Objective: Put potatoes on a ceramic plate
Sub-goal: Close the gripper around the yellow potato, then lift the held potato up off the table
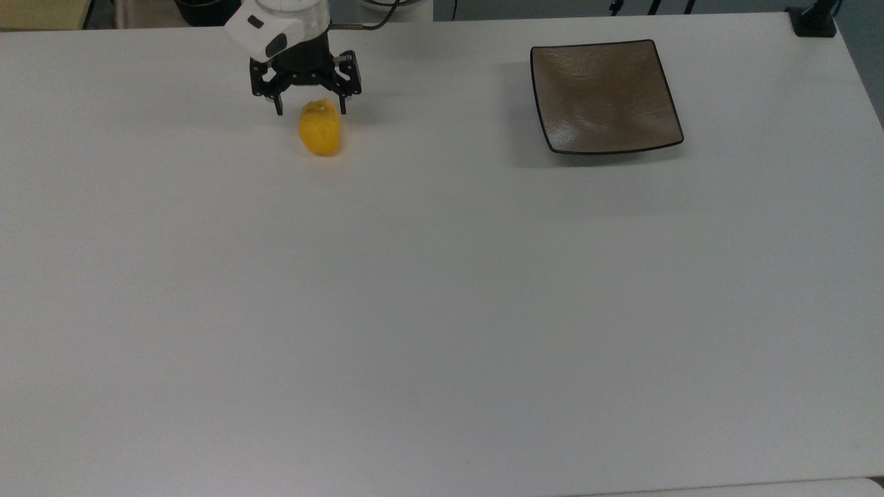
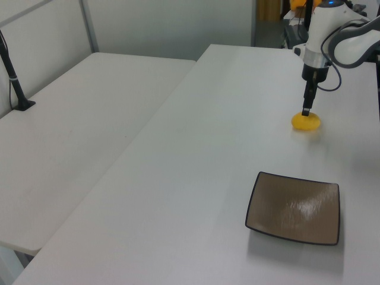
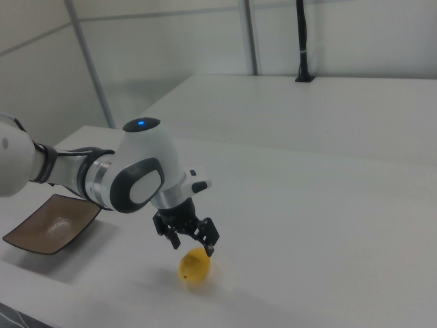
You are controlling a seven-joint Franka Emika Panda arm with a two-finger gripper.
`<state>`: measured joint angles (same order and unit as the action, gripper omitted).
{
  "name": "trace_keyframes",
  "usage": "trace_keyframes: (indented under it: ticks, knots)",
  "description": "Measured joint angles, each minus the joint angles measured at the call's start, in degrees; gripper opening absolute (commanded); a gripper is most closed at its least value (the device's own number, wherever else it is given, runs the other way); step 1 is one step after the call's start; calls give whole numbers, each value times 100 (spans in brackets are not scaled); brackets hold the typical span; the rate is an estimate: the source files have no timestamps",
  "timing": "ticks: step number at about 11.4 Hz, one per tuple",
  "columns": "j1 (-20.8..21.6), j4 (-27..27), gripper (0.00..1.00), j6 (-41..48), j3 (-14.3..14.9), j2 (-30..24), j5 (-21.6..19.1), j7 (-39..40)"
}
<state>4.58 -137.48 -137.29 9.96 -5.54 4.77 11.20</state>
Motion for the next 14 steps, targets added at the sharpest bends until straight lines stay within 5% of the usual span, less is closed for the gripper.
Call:
trace_keyframes:
  ticks: [7, 12, 14]
  knots:
    - [23, 1, 94, -346, -6, 605, 151, 78]
    - [28, 1, 40, -347, -12, 713, 252, 207]
    - [30, 2, 34, -347, -14, 711, 252, 227]
